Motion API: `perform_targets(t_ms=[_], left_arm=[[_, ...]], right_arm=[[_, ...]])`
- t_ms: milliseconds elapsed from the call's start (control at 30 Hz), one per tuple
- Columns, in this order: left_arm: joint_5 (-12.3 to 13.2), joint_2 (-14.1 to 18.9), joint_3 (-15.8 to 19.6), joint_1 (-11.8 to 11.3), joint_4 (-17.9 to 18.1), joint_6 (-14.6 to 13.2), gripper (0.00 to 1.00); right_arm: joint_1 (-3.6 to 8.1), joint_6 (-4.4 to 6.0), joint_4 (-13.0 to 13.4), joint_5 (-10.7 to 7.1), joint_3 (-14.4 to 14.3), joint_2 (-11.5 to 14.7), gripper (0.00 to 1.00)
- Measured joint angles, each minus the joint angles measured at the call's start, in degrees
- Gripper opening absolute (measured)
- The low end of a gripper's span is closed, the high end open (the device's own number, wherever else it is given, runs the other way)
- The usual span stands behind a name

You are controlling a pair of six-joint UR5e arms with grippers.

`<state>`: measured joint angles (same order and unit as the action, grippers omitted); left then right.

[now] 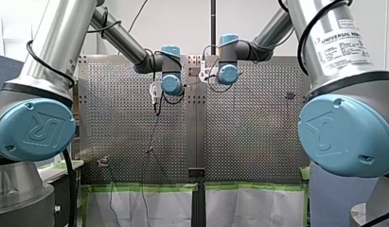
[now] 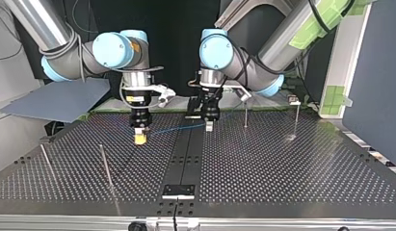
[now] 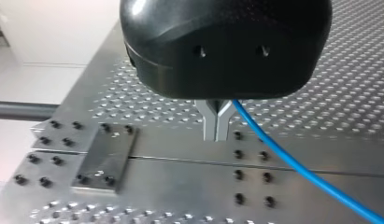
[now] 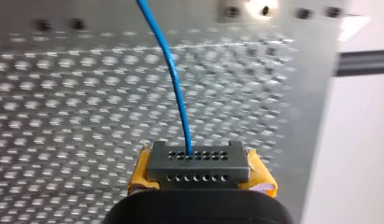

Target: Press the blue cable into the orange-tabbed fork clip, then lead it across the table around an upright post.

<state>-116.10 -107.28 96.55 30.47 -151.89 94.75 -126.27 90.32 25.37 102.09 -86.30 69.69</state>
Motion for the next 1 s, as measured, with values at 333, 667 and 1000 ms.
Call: perform_targets(t_ms=[333,667,1000], left_arm=[[0.2,0.0,-4.5,-0.4,-2.3,2.5,0.0],[0.3,-0.1,-9.4,-0.5,-5.0,2.5,0.0],[3.5,-0.1,-15.0,-0.2,-8.2,5.2,0.0]], right_arm=[[0.8,0.03,0.0,0.3,0.2,5.9,0.0],[1.92,0.36,-0.2,1.87,0.2,11.8,0.0],[3.95,0.4,-1.0,3.94,0.2,13.1,0.0]])
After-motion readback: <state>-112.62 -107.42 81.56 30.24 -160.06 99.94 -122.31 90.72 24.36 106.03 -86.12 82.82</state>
